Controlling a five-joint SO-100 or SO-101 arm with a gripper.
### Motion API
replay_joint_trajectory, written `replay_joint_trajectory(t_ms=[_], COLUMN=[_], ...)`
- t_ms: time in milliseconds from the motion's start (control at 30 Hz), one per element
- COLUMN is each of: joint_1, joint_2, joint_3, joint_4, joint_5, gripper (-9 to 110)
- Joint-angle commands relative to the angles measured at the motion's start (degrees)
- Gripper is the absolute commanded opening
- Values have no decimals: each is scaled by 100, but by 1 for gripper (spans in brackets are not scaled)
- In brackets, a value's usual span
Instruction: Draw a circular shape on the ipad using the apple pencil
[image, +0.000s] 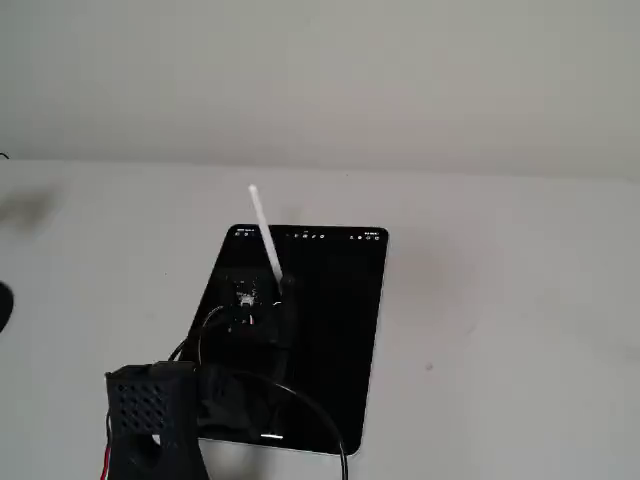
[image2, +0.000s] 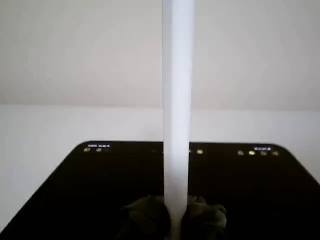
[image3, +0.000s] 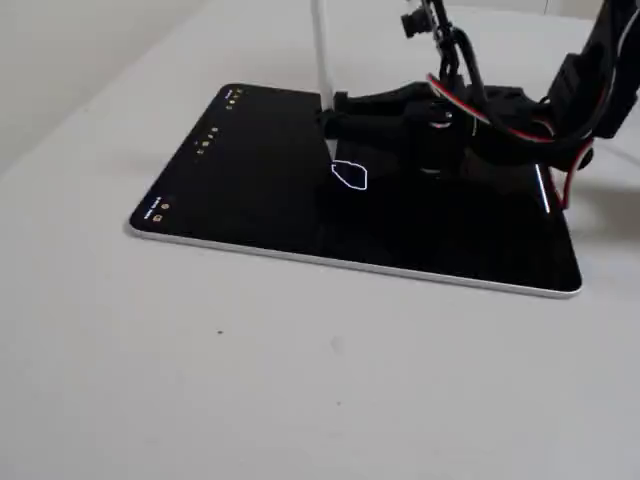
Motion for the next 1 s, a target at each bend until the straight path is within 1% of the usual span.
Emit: replay_joint_trajectory(t_ms=[0, 367, 467, 600, 700, 833, 967], joint_1=[-105, -246, -211, -35, 132, 325, 378], joint_2=[26, 88, 193, 686, 1336, 2479, 3560], joint_3=[9, 105, 105, 185, 352, 615, 773], joint_4=[0, -141, -229, -193, 70, 1107, 2505], joint_5=[97, 352, 642, 1371, 2206, 3551, 4597], gripper=[0, 0, 0, 0, 0, 0, 0])
